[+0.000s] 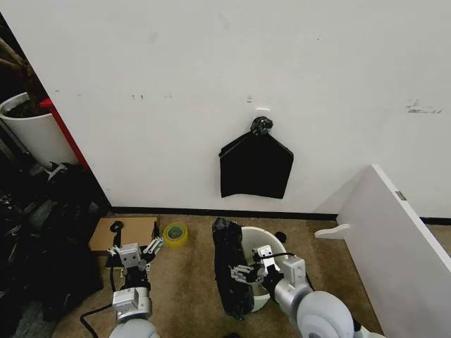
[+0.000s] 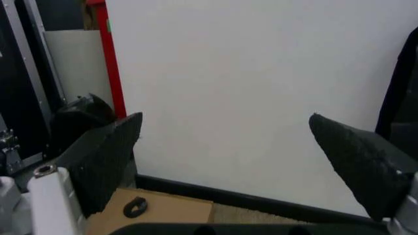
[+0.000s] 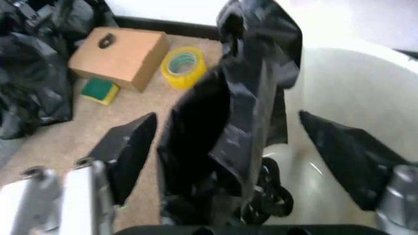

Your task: Place the garbage bag over the trash bin.

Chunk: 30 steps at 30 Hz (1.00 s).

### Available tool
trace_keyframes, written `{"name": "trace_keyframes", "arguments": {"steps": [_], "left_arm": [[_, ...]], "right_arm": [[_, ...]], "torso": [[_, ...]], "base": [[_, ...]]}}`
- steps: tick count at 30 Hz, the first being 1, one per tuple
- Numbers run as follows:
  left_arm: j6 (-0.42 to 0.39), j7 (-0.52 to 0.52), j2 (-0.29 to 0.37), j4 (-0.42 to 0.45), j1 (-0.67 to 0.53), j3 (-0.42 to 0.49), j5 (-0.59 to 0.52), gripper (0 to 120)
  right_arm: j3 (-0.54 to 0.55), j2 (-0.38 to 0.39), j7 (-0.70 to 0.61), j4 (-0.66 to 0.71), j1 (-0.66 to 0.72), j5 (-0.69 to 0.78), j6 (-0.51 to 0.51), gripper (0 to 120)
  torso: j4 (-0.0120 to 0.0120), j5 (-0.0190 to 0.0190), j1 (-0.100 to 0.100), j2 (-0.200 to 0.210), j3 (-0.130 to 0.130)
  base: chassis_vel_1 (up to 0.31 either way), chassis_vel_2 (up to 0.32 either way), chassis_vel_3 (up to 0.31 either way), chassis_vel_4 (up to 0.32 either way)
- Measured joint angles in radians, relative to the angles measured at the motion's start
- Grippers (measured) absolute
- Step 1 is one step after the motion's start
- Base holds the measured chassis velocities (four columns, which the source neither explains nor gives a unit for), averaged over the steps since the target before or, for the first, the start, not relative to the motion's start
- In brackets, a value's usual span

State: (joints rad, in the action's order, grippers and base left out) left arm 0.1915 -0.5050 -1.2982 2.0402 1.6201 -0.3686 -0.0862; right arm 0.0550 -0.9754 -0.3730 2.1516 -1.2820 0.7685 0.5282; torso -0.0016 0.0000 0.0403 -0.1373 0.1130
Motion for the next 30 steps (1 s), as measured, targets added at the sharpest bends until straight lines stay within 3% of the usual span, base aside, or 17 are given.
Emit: {"name": "trace_keyframes", "arguments": {"steps": [14, 19, 21, 24, 30], "left_arm": [[0.002, 0.001, -0.005, 0.001, 0.018, 0.016, 0.044, 100], [0.000, 0.003, -0.004, 0.003, 0.020, 0.016, 0.047, 100], [0.000, 0.027, -0.001, 0.004, 0.027, 0.017, 0.033, 100], [-0.003, 0.114, 0.007, 0.019, 0.052, 0.024, -0.040, 100], [-0.074, 0.313, 0.039, 0.001, 0.054, 0.044, -0.208, 100]], "right_arm": [[-0.008, -0.021, -0.022, -0.053, -0.005, 0.006, -0.069, 24], [-0.012, -0.012, -0.021, -0.057, -0.010, 0.000, -0.070, 11], [-0.015, -0.009, -0.021, -0.065, -0.012, -0.031, -0.072, 1], [-0.021, -0.007, -0.013, -0.082, -0.013, -0.098, -0.087, 0], [-0.050, 0.006, 0.095, -0.158, -0.017, -0.324, -0.210, 0]], "torso": [[0.0000, 0.0000, 0.000, 0.000, 0.000], [-0.0001, 0.0000, 0.000, 0.000, 0.000], [-0.0002, 0.0000, 0.000, 0.000, 0.000], [0.0000, 0.0000, 0.000, 0.000, 0.000], [-0.0001, 0.0000, 0.000, 0.000, 0.000]], "base": [[0.000, 0.000, 0.000, 0.000], [0.000, 0.000, 0.000, 0.000], [0.000, 0.000, 0.000, 0.000], [0.000, 0.000, 0.000, 0.000], [0.000, 0.000, 0.000, 0.000]]}}
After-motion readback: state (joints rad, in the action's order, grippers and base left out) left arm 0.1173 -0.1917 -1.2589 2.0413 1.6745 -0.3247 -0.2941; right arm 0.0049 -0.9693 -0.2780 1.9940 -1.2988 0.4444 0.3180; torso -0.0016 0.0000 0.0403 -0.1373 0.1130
